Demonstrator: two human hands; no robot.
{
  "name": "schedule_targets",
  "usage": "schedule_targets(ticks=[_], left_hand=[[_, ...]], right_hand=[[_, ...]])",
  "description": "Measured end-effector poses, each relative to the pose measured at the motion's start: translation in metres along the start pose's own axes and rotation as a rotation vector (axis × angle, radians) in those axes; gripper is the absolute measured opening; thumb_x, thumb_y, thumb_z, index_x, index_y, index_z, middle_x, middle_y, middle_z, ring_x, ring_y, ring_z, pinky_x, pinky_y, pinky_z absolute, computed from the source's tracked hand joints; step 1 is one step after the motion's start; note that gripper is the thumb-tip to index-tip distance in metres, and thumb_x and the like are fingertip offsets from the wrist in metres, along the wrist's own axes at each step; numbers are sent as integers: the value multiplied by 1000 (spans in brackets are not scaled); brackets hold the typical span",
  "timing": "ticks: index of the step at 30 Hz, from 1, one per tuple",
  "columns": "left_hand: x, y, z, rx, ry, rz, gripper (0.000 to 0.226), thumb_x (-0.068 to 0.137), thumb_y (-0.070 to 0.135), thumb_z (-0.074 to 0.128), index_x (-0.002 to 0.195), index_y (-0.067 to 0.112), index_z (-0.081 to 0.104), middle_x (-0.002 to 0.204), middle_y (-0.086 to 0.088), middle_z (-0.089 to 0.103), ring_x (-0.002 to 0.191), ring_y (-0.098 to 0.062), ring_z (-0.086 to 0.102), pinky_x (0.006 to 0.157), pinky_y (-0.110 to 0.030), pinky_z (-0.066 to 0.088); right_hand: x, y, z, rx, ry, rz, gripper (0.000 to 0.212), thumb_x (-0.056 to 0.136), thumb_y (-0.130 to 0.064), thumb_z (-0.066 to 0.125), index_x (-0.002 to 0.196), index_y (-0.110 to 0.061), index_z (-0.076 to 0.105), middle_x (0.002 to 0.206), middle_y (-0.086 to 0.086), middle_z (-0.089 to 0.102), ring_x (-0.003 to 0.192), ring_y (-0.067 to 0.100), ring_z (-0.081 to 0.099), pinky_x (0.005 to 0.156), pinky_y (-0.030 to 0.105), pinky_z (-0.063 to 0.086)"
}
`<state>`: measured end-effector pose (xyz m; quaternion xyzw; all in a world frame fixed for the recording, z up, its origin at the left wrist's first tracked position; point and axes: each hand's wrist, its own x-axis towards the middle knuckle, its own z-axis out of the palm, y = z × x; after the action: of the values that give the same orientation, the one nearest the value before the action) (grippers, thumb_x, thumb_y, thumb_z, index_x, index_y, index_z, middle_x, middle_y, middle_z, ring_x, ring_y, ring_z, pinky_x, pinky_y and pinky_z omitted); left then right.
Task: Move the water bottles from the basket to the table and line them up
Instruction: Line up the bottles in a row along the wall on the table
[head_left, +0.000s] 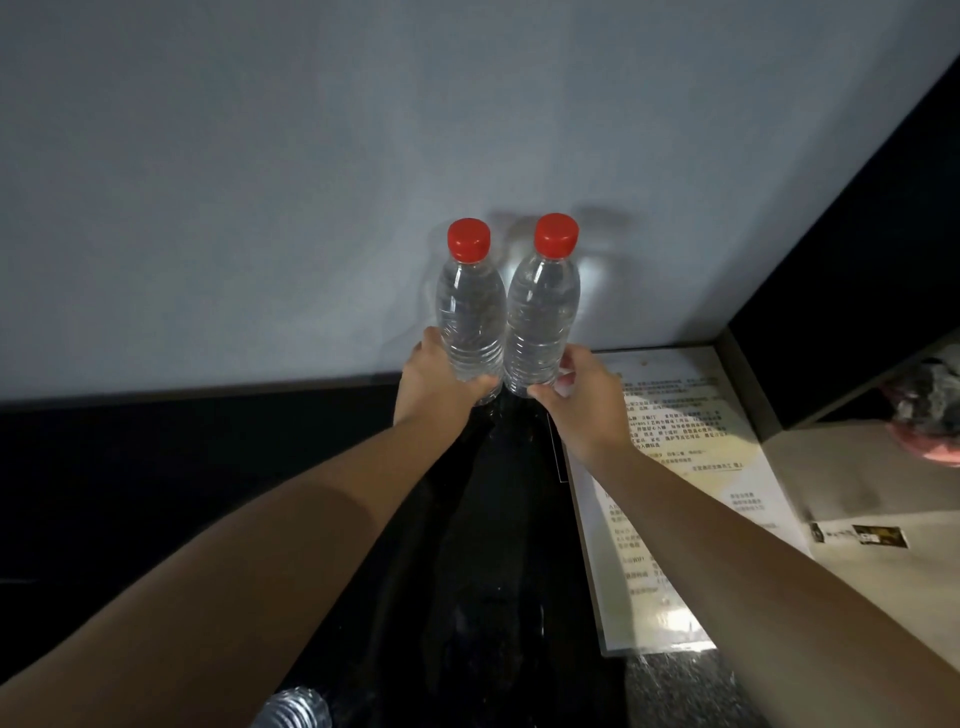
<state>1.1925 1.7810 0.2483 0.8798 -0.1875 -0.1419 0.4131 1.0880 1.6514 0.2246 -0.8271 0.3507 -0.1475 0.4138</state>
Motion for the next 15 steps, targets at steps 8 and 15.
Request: schedule_targets(ticks=[8, 15], left_hand=[[2, -2, 1, 10, -18, 5, 64, 70, 20, 83, 121, 19, 44, 109, 3, 57, 86, -4, 55, 67, -11, 37], [5, -2, -5, 86, -52, 37, 67, 70, 27, 83, 124, 16, 44, 110, 0, 58, 99, -15, 57, 81, -28, 48]], right_hand=[[2, 3, 2, -51, 11, -20, 50, 80, -25, 76, 126, -21, 55, 117, -7, 64, 108, 12, 58, 92, 33, 50], [5, 3, 1, -123, -3, -29, 51, 79, -29, 76, 125, -22, 54, 117, -6, 64, 110, 16, 57, 93, 39, 50]])
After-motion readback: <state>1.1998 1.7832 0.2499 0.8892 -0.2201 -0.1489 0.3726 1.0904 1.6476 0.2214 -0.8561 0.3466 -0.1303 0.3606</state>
